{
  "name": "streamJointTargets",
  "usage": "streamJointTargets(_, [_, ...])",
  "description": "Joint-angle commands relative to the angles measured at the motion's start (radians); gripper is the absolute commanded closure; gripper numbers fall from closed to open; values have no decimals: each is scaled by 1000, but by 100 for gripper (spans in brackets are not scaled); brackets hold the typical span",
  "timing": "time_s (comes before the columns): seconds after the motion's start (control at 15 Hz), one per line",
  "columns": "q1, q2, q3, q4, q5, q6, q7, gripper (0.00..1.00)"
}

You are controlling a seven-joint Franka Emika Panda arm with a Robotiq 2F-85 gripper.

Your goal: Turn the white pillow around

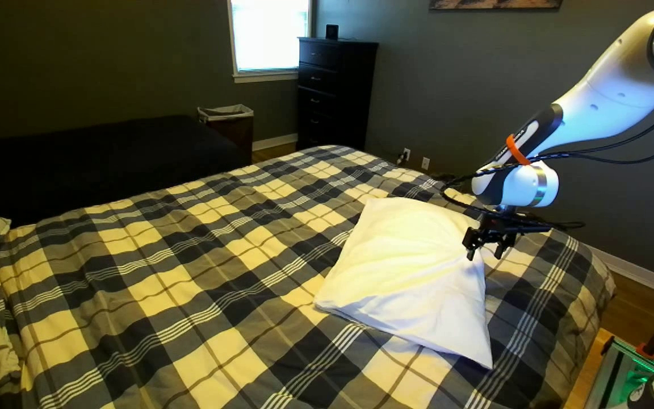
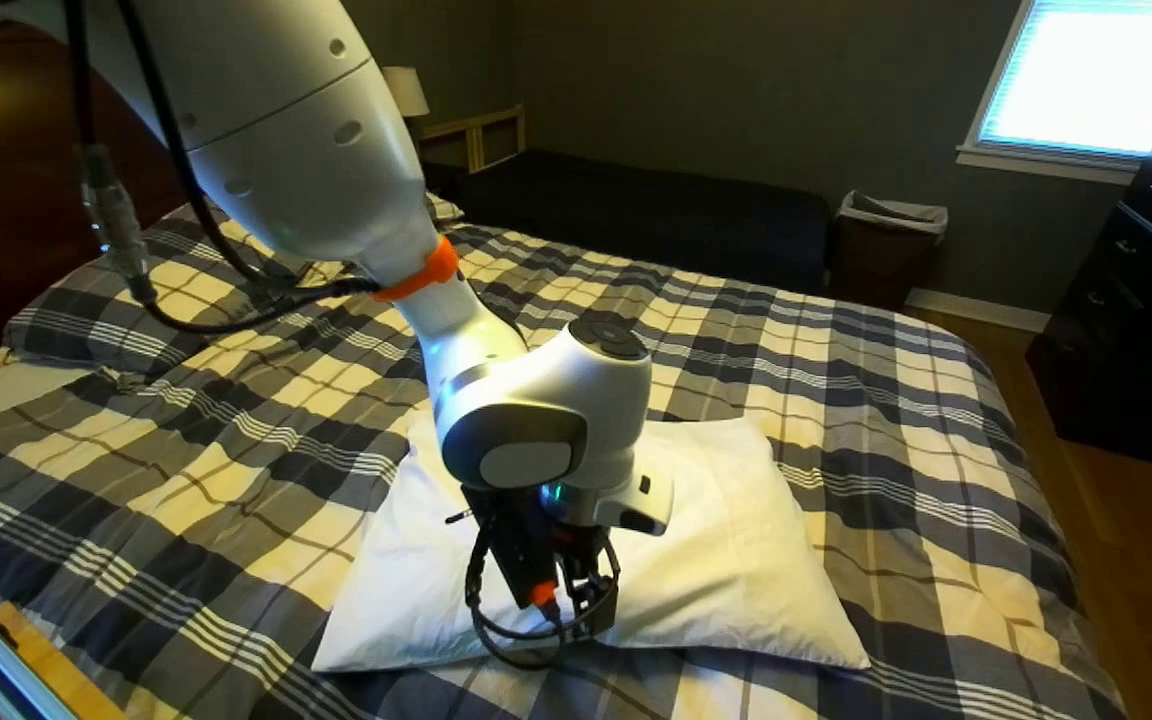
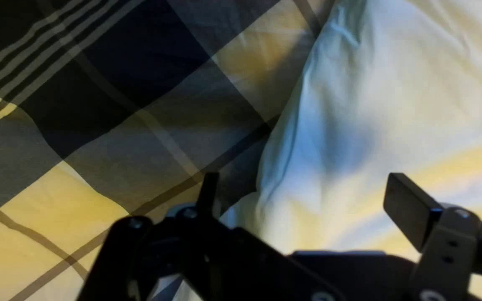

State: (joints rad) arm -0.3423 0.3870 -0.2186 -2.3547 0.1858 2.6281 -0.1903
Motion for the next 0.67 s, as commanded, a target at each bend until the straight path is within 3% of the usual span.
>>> streamJointTargets(0.0, [-82, 64, 66, 23, 92, 76, -56, 0])
streamJointTargets(0.4, [-240, 125, 247, 80, 337, 129, -181, 1])
streamJointTargets(0.47, [-247, 136, 259, 90, 354, 128, -190, 25])
streamJointTargets(0.6, [-252, 151, 267, 110, 352, 120, -192, 30])
